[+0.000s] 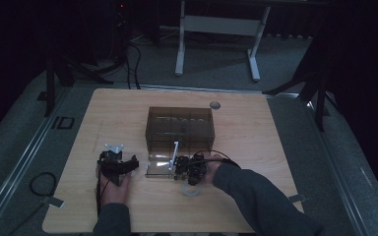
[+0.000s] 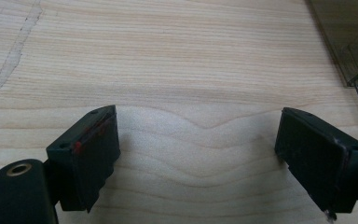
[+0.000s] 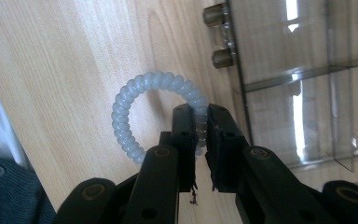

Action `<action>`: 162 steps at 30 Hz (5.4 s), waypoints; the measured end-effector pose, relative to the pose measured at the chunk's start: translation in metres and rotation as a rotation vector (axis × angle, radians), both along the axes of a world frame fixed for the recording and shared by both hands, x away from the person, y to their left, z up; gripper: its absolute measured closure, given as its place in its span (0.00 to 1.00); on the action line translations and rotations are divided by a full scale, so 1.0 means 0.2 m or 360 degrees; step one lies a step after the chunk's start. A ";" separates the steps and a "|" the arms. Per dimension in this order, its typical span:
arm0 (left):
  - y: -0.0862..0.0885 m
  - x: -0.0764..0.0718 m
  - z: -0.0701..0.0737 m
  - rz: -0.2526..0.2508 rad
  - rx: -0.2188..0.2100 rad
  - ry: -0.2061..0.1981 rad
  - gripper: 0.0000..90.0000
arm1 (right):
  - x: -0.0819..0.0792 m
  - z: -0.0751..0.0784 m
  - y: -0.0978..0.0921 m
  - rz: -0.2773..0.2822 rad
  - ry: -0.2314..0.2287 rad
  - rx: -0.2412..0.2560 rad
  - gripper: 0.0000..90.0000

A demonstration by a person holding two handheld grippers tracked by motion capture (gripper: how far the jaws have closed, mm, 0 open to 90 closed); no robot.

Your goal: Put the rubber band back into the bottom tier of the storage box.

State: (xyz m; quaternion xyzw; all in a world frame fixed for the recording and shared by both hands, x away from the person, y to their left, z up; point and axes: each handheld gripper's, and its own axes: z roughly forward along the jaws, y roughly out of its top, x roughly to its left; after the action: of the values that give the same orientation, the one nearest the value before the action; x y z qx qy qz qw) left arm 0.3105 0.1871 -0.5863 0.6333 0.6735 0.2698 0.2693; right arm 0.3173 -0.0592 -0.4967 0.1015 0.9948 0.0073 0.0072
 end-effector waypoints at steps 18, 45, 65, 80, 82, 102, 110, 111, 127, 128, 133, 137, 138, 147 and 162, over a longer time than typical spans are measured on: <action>0.00 0.00 0.00 0.0000 -0.0001 0.0003 0.15 | 0.11 0.08 -0.08 -0.0108 -0.0044 0.0008 0.91; 0.00 0.00 0.00 0.0003 -0.0001 -0.0004 0.15 | 0.22 0.11 -0.14 -0.0212 -0.0089 -0.0006 0.91; 0.00 0.00 0.00 0.0002 -0.0001 -0.0005 0.15 | 0.28 0.09 -0.16 -0.0271 -0.0117 -0.0020 0.91; 0.00 0.00 0.00 0.0003 -0.0001 -0.0005 0.15 | 0.31 0.06 -0.15 -0.0278 -0.0133 -0.0041 0.91; 0.00 0.00 0.00 0.0004 -0.0003 -0.0005 0.15 | 0.32 0.04 -0.15 -0.0274 -0.0133 -0.0052 0.91; 0.00 0.00 0.00 0.0000 0.0000 0.0000 0.15 | 0.33 -0.04 -0.15 -0.0255 -0.0143 -0.0094 0.91; 0.00 0.00 0.00 0.0000 0.0000 0.0000 0.15 | 0.34 -0.06 -0.15 -0.0254 -0.0144 -0.0114 0.91; 0.00 0.00 0.00 0.0000 0.0000 0.0000 0.15 | 0.34 -0.06 -0.15 -0.0256 -0.0138 -0.0111 0.91; 0.00 0.00 0.00 0.0000 0.0000 0.0000 0.15 | 0.33 -0.09 -0.14 -0.0234 -0.0129 -0.0136 0.90; 0.00 0.00 0.00 0.0000 0.0000 0.0000 0.15 | 0.33 -0.10 -0.14 -0.0232 -0.0128 -0.0136 0.90; 0.00 0.00 0.00 0.0001 0.0000 0.0000 0.15 | 0.33 -0.10 -0.13 -0.0233 -0.0128 -0.0141 0.90; 0.00 0.00 0.00 0.0000 0.0000 0.0000 0.15 | 0.33 -0.11 -0.14 -0.0238 -0.0122 -0.0138 0.90; 0.00 0.00 0.00 0.0001 0.0000 0.0000 0.15 | 0.34 -0.12 -0.14 -0.0242 -0.0119 -0.0139 0.90; 0.00 0.00 0.00 0.0000 -0.0001 0.0000 0.15 | 0.34 -0.14 -0.14 -0.0243 -0.0111 -0.0151 0.90; 0.00 0.00 0.00 0.0001 -0.0001 0.0000 0.15 | 0.34 -0.16 -0.15 -0.0257 -0.0102 -0.0144 0.89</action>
State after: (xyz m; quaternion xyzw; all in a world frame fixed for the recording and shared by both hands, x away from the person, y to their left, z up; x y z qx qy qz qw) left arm 0.3106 0.1871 -0.5863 0.6331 0.6736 0.2698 0.2694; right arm 0.3850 -0.0888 -0.5283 0.1806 0.9819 -0.0349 0.0441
